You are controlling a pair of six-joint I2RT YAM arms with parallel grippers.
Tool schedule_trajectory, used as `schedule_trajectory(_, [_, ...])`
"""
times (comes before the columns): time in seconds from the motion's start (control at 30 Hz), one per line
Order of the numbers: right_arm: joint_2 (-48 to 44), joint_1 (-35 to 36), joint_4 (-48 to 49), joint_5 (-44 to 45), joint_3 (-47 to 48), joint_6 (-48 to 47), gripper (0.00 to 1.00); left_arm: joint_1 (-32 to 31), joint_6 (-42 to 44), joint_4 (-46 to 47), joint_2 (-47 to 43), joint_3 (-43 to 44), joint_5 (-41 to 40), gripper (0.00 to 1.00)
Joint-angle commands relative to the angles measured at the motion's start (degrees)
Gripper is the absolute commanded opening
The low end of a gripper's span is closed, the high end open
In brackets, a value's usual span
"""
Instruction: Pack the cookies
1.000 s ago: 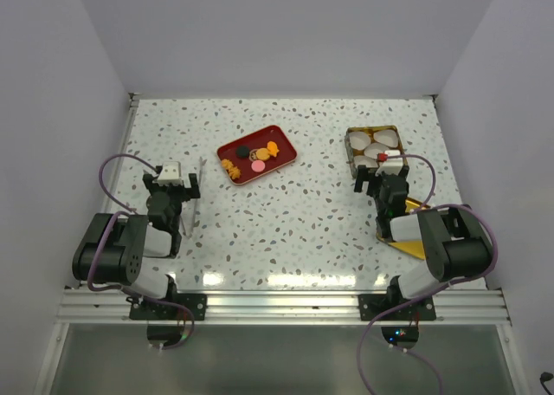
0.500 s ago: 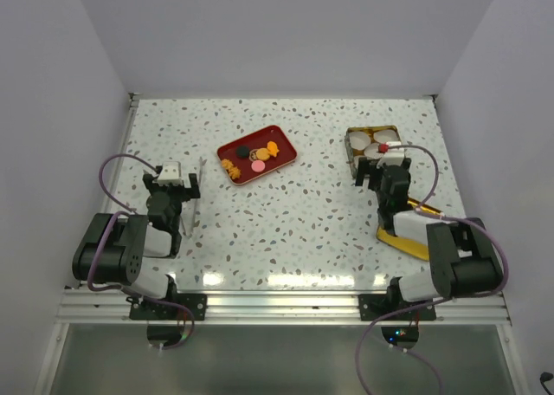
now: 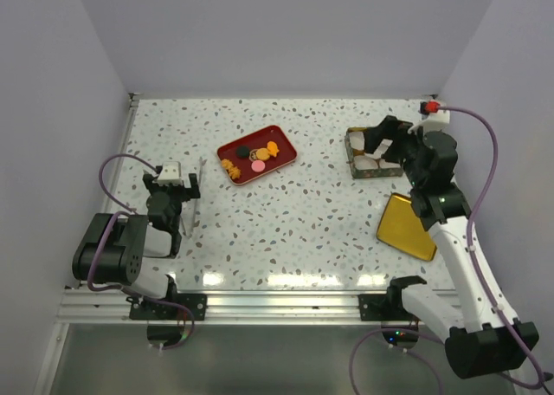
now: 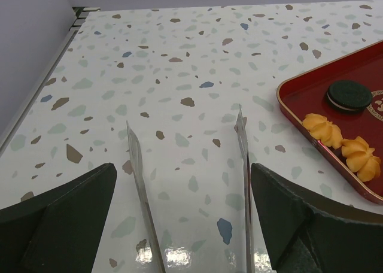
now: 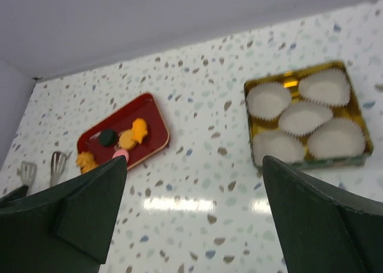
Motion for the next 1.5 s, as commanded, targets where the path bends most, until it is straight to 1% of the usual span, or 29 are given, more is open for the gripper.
schedule_trajectory(0.0, [0.2,-0.1,-23.7,-8.5,-0.1,12.5,0.99,0.2,0.0,4.9,0.1,-0.2,0.3,1.00])
schedule_trajectory(0.07, [2.7,-0.1,-26.8,-14.0,0.7,12.2,0.99,0.2,0.0,4.9,0.2,-0.2,0.3,1.00])
schedule_trajectory(0.1, [3.6,-0.1,-31.2,-14.8,2.2,11.9,0.99,0.2,0.0,4.9,0.1,-0.2,0.3,1.00])
schedule_trajectory(0.13, [4.4,-0.1,-32.9,-15.4,2.7,11.9,0.99,0.2,0.1,4.9,0.2,-0.2,0.3,1.00])
schedule_trajectory(0.2, [4.1,-0.1,-35.6,-15.4,3.1,11.0,0.99,0.2,0.3,4.6,0.3,0.2,1.7,1.00])
schedule_trajectory(0.23, [3.5,0.0,-36.3,-13.5,3.1,10.8,0.99,0.2,1.0,3.4,0.2,0.5,3.2,1.00])
schedule_trajectory(0.3, [2.6,0.8,-38.7,-11.5,3.7,10.2,0.99,0.2,0.9,3.4,0.3,0.6,3.6,1.00])
schedule_trajectory(0.4, [2.3,0.6,-38.3,-13.1,2.8,11.9,0.99,0.2,0.8,3.6,-0.3,0.5,2.6,1.00])
schedule_trajectory(0.43, [2.4,0.7,-37.9,-13.7,2.6,12.3,0.99,0.2,0.5,0.2,-1.9,1.5,1.4,1.00])
schedule_trajectory(0.47, [2.4,0.7,-37.8,-15.1,2.3,12.8,0.99,0.2,0.8,-5.0,-4.0,5.4,0.8,1.00])
schedule_trajectory(0.5, [2.7,0.7,-37.2,-15.6,1.9,13.6,0.99,0.2,1.2,-22.2,-7.5,9.2,0.1,1.00])
schedule_trajectory(0.53, [2.6,0.8,-37.1,-16.0,1.8,13.8,0.99,0.2,1.3,-30.3,-7.9,13.5,-2.2,1.00])
schedule_trajectory(0.57, [2.6,0.7,-36.7,-16.2,1.9,13.9,0.99,0.2,-0.1,-37.3,-7.9,21.6,-7.8,1.00])
schedule_trajectory(0.6, [2.5,0.7,-36.5,-16.0,2.0,13.8,0.99,0.2,-0.3,-46.4,-7.9,24.2,-9.7,1.00])
schedule_trajectory(0.63, [2.2,0.9,-36.4,-15.6,2.1,13.8,0.99,0.5,-3.9,-49.0,-9.4,25.8,-10.4,1.00])
schedule_trajectory(0.7, [2.1,1.2,-36.3,-14.2,2.3,13.6,0.99,1.6,-7.0,-56.2,-12.6,28.5,-5.2,1.00])
schedule_trajectory(0.77, [2.0,1.8,-35.6,-14.2,2.2,13.6,0.99,1.8,-12.5,-61.1,-16.5,30.7,-2.4,1.00])
schedule_trajectory(0.8, [1.9,2.0,-35.2,-14.3,1.9,13.9,0.99,1.8,-15.2,-67.8,-18.1,31.7,-2.5,1.00])
schedule_trajectory(0.83, [1.6,2.3,-35.0,-14.3,1.7,14.3,0.99,1.8,-19.9,-71.8,-18.4,32.8,-2.6,1.00])
schedule_trajectory(0.87, [1.6,2.5,-34.8,-14.5,1.6,14.5,0.99,1.8,-21.1,-76.2,-18.6,35.4,-0.6,1.00])
schedule_trajectory(0.9, [1.8,2.7,-34.3,-14.9,1.5,15.2,0.99,1.8,-22.0,-82.8,-18.6,36.5,0.9,1.00])
schedule_trajectory(0.97, [1.9,3.3,-34.2,-16.3,1.7,15.0,0.99,1.8,-22.9,-87.4,-18.9,38.0,4.2,1.00])
schedule_trajectory(1.0, [1.9,3.5,-34.1,-16.9,1.8,14.7,0.99,1.8,-23.0,-91.3,-20.0,38.2,5.0,1.00])
schedule_trajectory(1.07, [2.2,4.4,-33.8,-18.7,2.4,13.6,0.99,1.8,-23.0,-94.7,-21.3,38.2,6.5,1.00])
schedule_trajectory(1.2, [3.2,5.2,-34.2,-20.7,2.8,12.2,0.99,1.8,-24.5,-105.9,-21.7,39.1,6.7,1.00])
schedule_trajectory(1.27, [3.3,5.5,-34.2,-21.4,2.6,12.1,0.99,1.8,-24.7,-108.0,-21.5,38.7,6.7,1.00])
schedule_trajectory(1.37, [2.8,6.1,-33.7,-21.6,2.0,12.1,0.99,1.8,-24.4,-108.3,-21.5,36.4,6.7,1.00])
schedule_trajectory(1.43, [2.1,6.3,-33.7,-21.8,1.8,12.1,0.99,1.8,-23.7,-108.9,-18.8,37.1,8.9,1.00])
schedule_trajectory(1.47, [2.1,6.3,-33.7,-21.8,1.8,12.2,0.99,1.8,-23.7,-108.9,-18.8,37.2,8.7,1.00])
